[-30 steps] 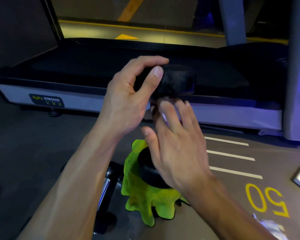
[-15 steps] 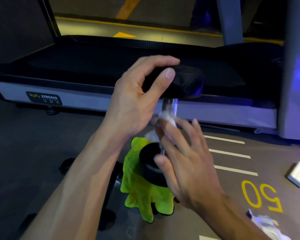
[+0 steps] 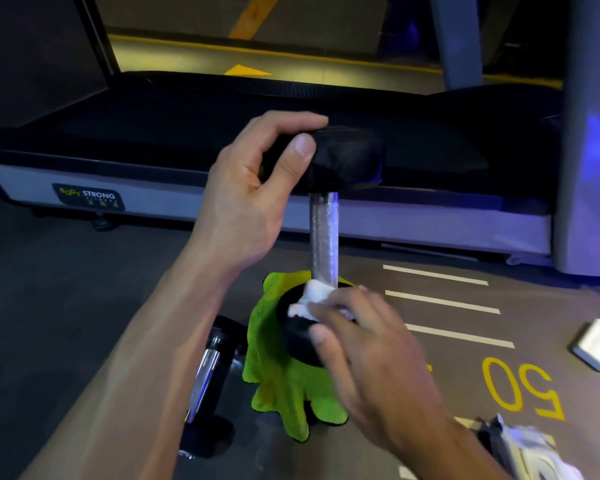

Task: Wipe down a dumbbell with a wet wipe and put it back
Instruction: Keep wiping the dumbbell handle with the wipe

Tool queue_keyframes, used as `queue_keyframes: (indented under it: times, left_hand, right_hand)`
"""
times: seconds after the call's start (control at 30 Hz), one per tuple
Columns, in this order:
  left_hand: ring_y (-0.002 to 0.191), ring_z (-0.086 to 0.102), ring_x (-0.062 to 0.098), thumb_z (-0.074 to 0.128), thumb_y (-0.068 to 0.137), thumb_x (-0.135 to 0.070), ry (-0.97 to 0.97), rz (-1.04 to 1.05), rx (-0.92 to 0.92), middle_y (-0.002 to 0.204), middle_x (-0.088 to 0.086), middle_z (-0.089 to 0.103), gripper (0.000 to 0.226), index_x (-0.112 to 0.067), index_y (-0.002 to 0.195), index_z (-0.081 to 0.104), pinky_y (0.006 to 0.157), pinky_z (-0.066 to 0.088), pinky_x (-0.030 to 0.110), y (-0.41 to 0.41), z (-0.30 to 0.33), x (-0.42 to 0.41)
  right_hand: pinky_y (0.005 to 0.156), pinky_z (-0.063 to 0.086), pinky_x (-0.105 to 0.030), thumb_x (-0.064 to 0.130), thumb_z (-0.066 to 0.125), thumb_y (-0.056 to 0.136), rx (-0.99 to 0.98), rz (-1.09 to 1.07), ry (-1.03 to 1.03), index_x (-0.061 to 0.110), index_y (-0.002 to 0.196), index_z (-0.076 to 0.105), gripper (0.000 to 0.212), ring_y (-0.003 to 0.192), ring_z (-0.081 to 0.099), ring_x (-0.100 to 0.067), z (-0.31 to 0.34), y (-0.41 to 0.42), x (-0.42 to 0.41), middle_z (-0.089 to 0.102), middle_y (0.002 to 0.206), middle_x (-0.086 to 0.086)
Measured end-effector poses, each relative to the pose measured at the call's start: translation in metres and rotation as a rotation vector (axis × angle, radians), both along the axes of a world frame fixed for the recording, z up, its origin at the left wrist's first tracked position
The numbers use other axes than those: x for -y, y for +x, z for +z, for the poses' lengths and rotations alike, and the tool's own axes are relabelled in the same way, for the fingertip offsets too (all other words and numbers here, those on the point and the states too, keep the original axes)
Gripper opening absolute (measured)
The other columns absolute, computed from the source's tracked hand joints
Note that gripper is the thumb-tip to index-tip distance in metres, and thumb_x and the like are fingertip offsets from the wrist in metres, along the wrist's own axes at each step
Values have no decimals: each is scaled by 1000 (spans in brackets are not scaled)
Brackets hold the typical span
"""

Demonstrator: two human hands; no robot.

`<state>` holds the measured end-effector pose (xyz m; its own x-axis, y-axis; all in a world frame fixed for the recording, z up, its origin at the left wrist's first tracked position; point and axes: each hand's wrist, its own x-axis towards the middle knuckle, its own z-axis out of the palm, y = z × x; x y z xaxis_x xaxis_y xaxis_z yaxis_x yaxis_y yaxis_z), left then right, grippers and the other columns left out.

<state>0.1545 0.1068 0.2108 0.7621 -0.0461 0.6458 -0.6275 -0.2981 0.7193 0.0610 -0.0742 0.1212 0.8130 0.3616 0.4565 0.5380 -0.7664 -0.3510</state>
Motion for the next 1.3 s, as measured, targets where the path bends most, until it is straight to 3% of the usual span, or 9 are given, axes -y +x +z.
queue_keyframes:
  times: [0.23, 0.33, 0.43, 0.63, 0.73, 0.9, 1.07, 1.17, 1.3]
  left_hand:
    - [117, 66, 17, 53, 110, -17, -31, -72, -13, 127, 12, 69, 22, -17, 127, 65, 102, 52, 33, 1, -3, -2]
    - [120, 66, 22, 52, 110, -16, -43, -99, -5, 129, 14, 68, 22, -14, 128, 65, 104, 52, 37, 3, -4, -1]
    - [120, 65, 21, 51, 110, -16, -38, -93, -5, 128, 12, 68, 23, -13, 129, 64, 103, 52, 36, 6, -5, -1]
    - [115, 63, 11, 51, 110, -18, -49, -81, -5, 125, 8, 68, 23, -14, 129, 65, 98, 48, 28, 11, -4, -1]
    - [114, 63, 12, 51, 111, -18, -35, -81, -6, 125, 8, 67, 24, -13, 129, 64, 98, 48, 28, 11, -6, 0]
    - [114, 64, 15, 50, 111, -19, -39, -70, 3, 123, 5, 67, 23, -16, 129, 64, 99, 51, 34, 14, -6, -3]
    - [111, 62, 7, 52, 110, -18, -58, -80, -1, 120, 0, 67, 21, -17, 127, 64, 96, 47, 25, 11, -6, 0]
    - [109, 61, 6, 52, 110, -18, -58, -95, 2, 118, -1, 66, 20, -18, 127, 64, 95, 46, 25, 9, -5, 1]
    - [108, 61, 3, 50, 111, -17, -55, -84, -6, 118, -2, 66, 22, -16, 128, 64, 95, 45, 22, 7, -5, -4]
  right_hand:
    - [91, 47, -21, 37, 53, 101, -65, -1, 366, 23, 97, 80, 31, 108, 60, -6, -8, 23, 9, 65, 103, 19]
    - [88, 45, -23, 34, 73, 89, -7, -9, 339, 25, 93, 80, 12, 99, 57, -11, 3, 35, 7, 67, 93, 16]
    - [86, 39, -15, 26, 80, 85, 54, -24, 244, 30, 108, 79, 23, 92, 49, -11, 22, 49, 4, 61, 90, 20]
    - [66, 41, -10, 22, 75, 82, -168, 3, 110, 34, 90, 79, 15, 68, 57, 1, 25, 43, 7, 61, 74, 17]
    - [63, 42, -19, 30, 73, 79, -175, -6, 11, 37, 87, 80, 13, 62, 54, 1, 48, 59, 4, 59, 68, 19]
    - [69, 46, -23, 18, 74, 89, 9, 6, 175, 27, 98, 80, 14, 70, 56, -7, 46, 56, -2, 60, 82, 11]
    - [81, 52, -36, 31, 54, 98, -169, 47, -197, 30, 104, 75, 22, 97, 59, -15, 46, 31, 2, 63, 101, 15]
    - [79, 43, -32, 23, 49, 103, -153, 17, -345, 28, 116, 67, 23, 110, 49, -21, 53, 23, -29, 47, 107, 11]
    - [72, 46, -30, 30, 58, 98, -212, 11, -198, 27, 94, 72, 15, 93, 59, -16, 49, 32, -16, 52, 89, 8]
